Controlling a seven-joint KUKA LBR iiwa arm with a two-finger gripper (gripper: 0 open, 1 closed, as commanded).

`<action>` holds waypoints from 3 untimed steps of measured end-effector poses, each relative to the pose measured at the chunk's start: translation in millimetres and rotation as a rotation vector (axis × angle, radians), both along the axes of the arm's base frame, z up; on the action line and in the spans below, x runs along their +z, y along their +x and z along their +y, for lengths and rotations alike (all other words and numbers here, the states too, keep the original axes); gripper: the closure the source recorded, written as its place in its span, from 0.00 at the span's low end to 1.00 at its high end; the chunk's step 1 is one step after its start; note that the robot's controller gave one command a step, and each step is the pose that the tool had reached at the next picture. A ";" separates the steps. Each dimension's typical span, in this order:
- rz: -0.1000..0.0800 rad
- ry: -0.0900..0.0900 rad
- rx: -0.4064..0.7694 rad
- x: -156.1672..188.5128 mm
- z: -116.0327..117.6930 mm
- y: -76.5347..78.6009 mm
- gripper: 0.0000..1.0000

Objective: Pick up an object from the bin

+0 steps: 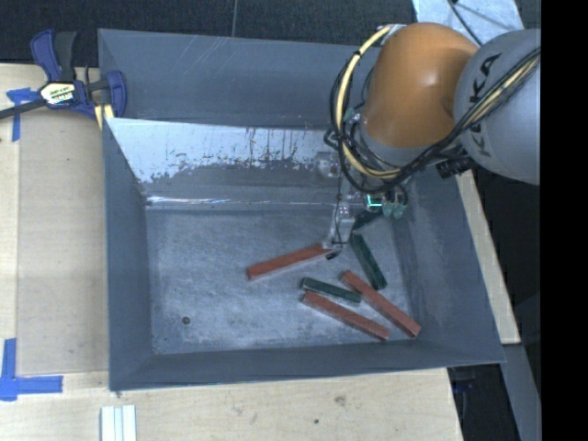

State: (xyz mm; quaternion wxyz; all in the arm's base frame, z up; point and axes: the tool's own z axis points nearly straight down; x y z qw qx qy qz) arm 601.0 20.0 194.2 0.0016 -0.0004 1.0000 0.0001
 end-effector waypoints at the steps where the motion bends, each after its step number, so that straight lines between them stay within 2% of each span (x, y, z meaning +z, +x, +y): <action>1: 0.008 -0.002 0.098 -126.3 32.2 1.7 0.00; 2: -0.003 0.002 0.096 -119.2 33.7 5.3 1.00; 3: -0.005 0.000 0.095 -121.9 32.4 4.7 0.00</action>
Offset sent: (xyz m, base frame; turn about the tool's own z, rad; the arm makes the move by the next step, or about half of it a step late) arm 0.0023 0.0328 -0.1242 -0.0970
